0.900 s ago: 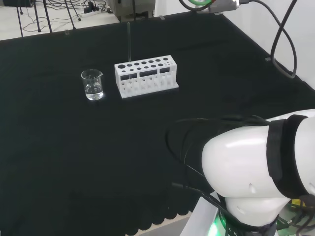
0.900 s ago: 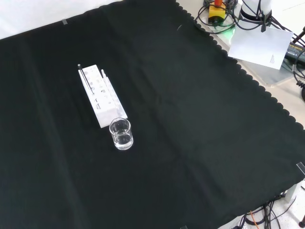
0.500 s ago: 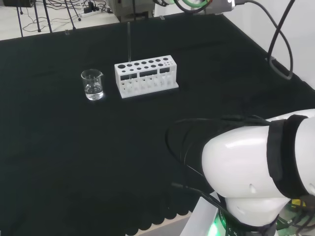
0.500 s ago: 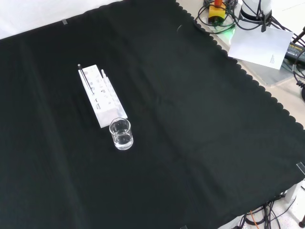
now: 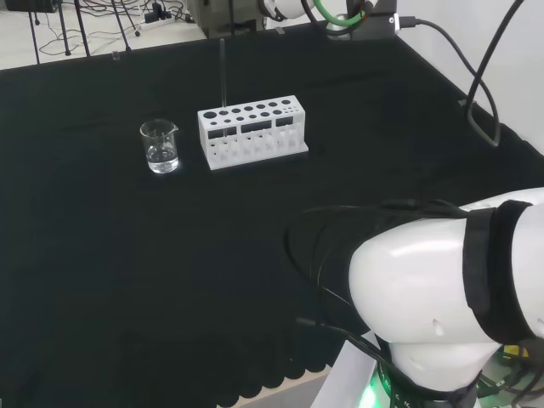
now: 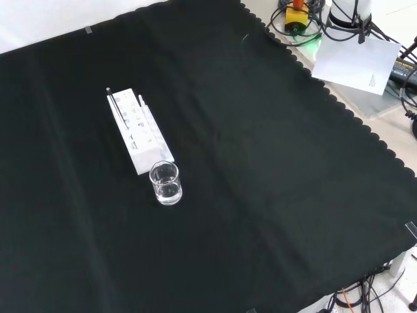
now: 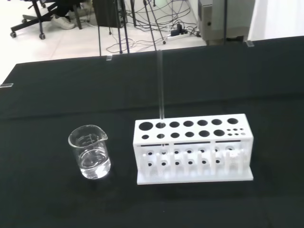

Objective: Take the glass rod from the white test tube rack.

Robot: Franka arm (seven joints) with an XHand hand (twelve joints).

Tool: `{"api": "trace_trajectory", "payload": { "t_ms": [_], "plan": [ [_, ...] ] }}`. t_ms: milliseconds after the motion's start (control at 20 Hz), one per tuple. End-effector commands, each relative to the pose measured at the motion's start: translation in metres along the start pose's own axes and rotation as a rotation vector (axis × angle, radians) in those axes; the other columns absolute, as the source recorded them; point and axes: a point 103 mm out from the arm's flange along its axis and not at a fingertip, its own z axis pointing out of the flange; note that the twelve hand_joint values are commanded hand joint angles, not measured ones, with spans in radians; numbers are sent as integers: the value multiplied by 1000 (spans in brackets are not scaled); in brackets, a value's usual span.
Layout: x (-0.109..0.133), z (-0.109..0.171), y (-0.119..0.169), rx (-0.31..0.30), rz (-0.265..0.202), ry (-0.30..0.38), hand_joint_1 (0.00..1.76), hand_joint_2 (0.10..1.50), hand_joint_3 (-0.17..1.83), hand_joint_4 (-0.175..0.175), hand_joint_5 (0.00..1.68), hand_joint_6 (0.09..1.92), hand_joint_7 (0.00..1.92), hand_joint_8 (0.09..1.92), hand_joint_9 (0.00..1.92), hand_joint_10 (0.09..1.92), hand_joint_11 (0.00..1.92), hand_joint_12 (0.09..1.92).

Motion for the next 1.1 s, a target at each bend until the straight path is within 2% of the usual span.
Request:
{"api": "trace_trajectory", "payload": {
  "t_ms": [50,200,650,750,950,1100],
  "plan": [
    [2,7,18,-16,-39,26,694,775,552,-155,101,87,0,854,0,877,0,1005],
    [1,10,46,17,-48,21,694,775,551,-155,103,87,1,856,0,878,0,1007],
    [-5,21,103,30,-59,-15,692,777,549,-154,108,87,5,859,0,879,0,1013],
    [-7,21,106,6,-62,-19,692,778,548,-154,109,87,6,860,0,879,0,1014],
    [-15,30,137,54,-62,-21,690,780,548,-154,111,87,6,861,0,880,0,1016],
    [-18,39,161,48,-72,-30,689,782,548,-154,112,87,7,861,0,881,0,1018]
  ]
}}
